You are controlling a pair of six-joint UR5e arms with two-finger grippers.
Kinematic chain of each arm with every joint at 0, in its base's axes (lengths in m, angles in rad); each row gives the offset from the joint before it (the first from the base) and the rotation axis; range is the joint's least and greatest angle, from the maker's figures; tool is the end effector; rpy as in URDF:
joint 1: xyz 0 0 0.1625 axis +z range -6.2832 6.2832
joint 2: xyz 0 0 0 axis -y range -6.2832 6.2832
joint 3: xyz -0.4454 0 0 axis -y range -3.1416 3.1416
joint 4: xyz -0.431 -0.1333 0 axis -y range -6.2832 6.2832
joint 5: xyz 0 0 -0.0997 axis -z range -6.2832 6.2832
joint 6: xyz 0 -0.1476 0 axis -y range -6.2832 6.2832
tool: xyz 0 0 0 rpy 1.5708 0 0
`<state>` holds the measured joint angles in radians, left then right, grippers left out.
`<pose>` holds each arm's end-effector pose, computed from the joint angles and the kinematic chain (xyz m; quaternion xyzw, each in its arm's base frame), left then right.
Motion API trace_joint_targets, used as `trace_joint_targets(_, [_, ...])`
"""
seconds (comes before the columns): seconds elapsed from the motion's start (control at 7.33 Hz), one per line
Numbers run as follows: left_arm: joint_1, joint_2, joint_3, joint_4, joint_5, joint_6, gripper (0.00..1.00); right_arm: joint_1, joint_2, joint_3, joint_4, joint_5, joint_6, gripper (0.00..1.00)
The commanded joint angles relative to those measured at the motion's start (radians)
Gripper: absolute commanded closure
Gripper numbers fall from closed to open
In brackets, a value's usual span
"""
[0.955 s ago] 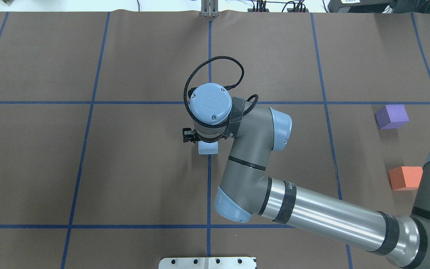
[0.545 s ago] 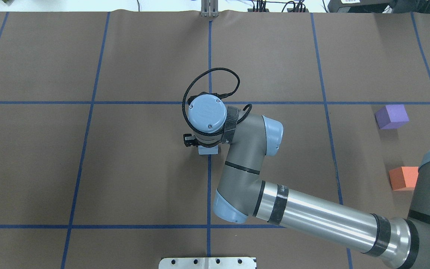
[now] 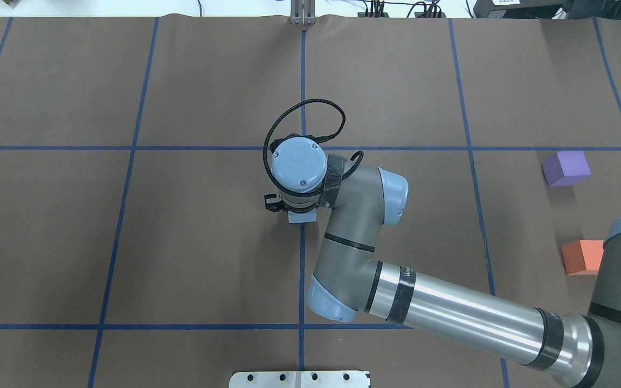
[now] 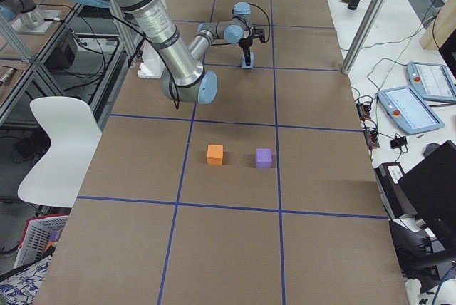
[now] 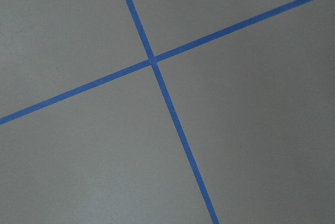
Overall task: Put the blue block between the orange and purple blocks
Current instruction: 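Carry the light blue cube with the right gripper toward the purple cube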
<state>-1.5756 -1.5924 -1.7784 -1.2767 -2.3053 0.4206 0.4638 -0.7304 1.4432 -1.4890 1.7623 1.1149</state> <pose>-0.0369 -0.5216 0.6256 0.0462 0.3572 0.1811 0.9151 -0.6962 -0.4659 0.2082 0.0919 -0.3843 -0.0334 0.9180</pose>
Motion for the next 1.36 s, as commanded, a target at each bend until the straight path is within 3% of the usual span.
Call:
trace_joint_targets(0.0, [-0.001, 0.009, 0.005, -0.012, 0.0, -0.005, 0.0, 0.085, -0.093, 0.223, -0.144, 0.075, -0.071, 0.7])
trace_joint_targets(0.14, [-0.001, 0.031, 0.002, -0.065, 0.0, -0.075, 0.0, 0.157, -0.178, 0.355, -0.215, 0.136, -0.154, 0.7])
trace_joint_targets(0.41, [0.0, 0.121, 0.014, -0.348, -0.014, -0.288, 0.0, 0.356, -0.358, 0.524, -0.258, 0.293, -0.353, 0.7])
trace_joint_targets(0.82, [0.0, 0.123, 0.01, -0.369, -0.043, -0.333, 0.0, 0.579, -0.651, 0.571, -0.243, 0.399, -0.628, 0.7])
trace_joint_targets(0.95, [0.0, 0.123, 0.008, -0.368, -0.045, -0.333, 0.0, 0.601, -0.747, 0.571, -0.182, 0.402, -0.639, 0.71])
trace_joint_targets(1.23, [0.0, 0.123, 0.002, -0.365, -0.045, -0.333, 0.0, 0.602, -0.944, 0.513, 0.139, 0.402, -0.545, 0.7])
